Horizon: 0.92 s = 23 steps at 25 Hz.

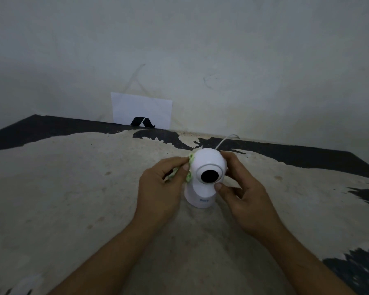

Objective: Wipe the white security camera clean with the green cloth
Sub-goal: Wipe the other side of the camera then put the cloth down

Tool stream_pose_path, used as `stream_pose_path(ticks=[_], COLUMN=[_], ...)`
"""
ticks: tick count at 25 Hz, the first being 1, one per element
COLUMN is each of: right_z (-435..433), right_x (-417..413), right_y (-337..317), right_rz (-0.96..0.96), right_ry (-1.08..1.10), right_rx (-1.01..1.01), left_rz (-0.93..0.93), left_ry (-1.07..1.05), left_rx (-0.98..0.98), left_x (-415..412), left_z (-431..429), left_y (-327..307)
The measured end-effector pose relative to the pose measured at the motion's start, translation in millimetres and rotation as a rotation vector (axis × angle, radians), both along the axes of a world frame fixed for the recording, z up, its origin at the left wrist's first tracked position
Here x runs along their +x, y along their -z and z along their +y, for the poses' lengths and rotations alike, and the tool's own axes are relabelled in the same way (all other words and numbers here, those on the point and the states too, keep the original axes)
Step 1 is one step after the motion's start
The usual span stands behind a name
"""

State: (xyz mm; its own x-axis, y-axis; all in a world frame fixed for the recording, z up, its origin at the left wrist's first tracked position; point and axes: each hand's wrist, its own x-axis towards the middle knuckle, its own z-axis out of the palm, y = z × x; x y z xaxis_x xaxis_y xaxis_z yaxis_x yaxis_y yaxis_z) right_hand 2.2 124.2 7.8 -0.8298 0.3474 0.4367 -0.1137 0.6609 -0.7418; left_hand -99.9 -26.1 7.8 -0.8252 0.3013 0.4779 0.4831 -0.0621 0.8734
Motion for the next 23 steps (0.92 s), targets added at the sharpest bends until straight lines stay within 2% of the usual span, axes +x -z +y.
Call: stream_pose_path(ticks=[3,8,11,15,17,23], right_z=[-1.5,-8.9,-8.9,-11.4,-11.4,-10.1], right_x=[0.7,0.8,-1.3,-1.2,-1.6,-2.8], right_y=[-0.8,-1.2,-0.3,-0.4,-0.5,0.3], right_rz=[0.003,-0.013,-0.013,-0.017,-0.018,-0.033], right_ry=[0.003,0.037,0.041,0.053,0.061,0.076], right_rx=[-0.019,0.004,0.006,0.012,0.005,0.015], left_rz=[0.108,-0.161,-0.047,0.015,0.042,-0.189], left_ry=[0.045,0.143,0.183,0.128,0.2,0.335], left_rx=[-0.024,-0.099,-0.15,-0.167,-0.179,-0.299], left_x=[-5.5,-21.8,-21.4,-10.9,-2.5,-17.3], left_z=[6.5,11.0,10.1,7.7,5.9,16.0], left_y=[-17.3,-34.0,-46.5,-41.0,-42.8,-63.8])
